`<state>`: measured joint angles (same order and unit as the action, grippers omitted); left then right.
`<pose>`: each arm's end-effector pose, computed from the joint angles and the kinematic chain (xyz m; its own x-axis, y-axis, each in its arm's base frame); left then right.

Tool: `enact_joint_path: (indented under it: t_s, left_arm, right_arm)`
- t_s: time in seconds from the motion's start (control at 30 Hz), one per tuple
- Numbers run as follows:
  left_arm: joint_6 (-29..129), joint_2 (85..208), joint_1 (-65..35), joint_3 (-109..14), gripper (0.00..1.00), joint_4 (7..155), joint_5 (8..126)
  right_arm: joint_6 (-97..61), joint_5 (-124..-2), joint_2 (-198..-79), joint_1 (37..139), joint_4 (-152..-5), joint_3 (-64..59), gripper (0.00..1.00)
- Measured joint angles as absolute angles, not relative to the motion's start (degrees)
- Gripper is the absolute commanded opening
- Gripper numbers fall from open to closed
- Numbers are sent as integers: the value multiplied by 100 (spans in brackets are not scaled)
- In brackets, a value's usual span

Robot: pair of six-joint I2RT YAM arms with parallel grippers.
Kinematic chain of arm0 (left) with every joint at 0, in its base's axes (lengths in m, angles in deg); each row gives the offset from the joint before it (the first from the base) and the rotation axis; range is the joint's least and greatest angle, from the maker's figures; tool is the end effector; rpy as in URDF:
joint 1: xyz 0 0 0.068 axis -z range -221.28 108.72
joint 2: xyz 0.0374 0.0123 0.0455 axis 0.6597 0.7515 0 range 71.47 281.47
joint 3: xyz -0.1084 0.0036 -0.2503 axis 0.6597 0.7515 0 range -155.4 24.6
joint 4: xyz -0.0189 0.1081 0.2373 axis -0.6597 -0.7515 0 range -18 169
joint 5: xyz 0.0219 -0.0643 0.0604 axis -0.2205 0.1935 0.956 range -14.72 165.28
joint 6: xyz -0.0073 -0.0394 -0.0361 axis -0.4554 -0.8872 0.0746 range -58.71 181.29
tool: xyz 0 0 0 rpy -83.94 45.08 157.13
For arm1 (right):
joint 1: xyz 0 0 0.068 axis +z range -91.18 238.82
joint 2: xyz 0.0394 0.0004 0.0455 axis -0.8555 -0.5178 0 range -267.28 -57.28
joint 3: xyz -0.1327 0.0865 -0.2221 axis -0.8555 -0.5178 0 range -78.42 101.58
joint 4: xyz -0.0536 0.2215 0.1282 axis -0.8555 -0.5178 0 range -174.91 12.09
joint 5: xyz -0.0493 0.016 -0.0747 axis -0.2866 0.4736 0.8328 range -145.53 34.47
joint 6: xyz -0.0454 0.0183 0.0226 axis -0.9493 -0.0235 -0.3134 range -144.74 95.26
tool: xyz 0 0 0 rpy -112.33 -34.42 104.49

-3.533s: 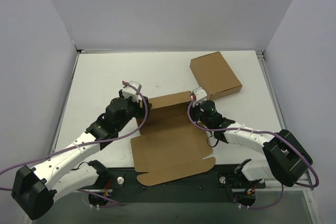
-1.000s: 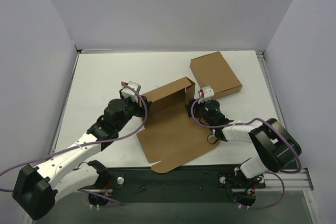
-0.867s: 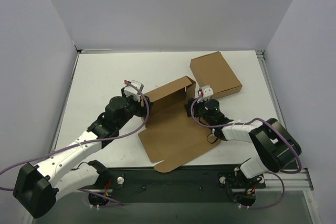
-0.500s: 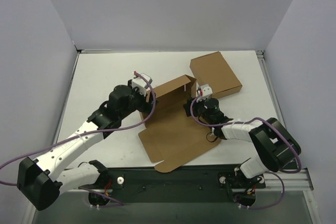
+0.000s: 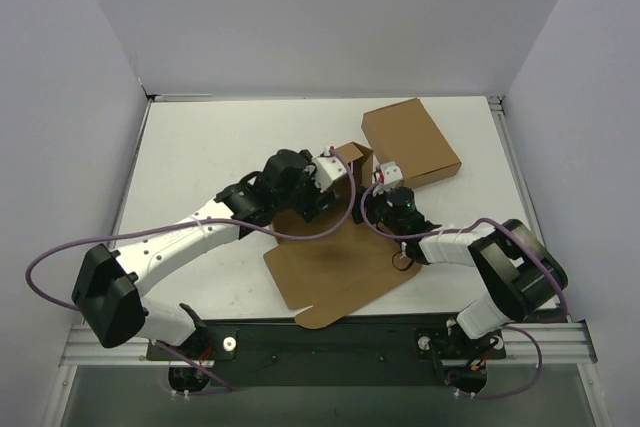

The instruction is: Fold the paper box

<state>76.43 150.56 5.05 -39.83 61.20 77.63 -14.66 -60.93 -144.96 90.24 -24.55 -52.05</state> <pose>0.2183 -0.2266 0.3098 -0.1753 0.5616 -0.8086 0.7712 0.5888 0.2418 0.2440 0.1531 0.1760 -0.2210 0.0694 -0.9728 -0.5688 0.8011 0.1864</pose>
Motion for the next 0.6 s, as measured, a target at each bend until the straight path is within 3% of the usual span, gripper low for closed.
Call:
enact_joint_path:
  t_s: [0.33,0.6]
  left_arm:
    - [8908,15135,1277,-3017,77,7655,9520]
    - [9955,15486,1602,-2634,57,8815,10652]
  right_arm:
    - [-1258,-6203,-14516,8910,-2413,-5205,54]
    - [-1125,-6308,-14540,8803,-2306,-5205,54]
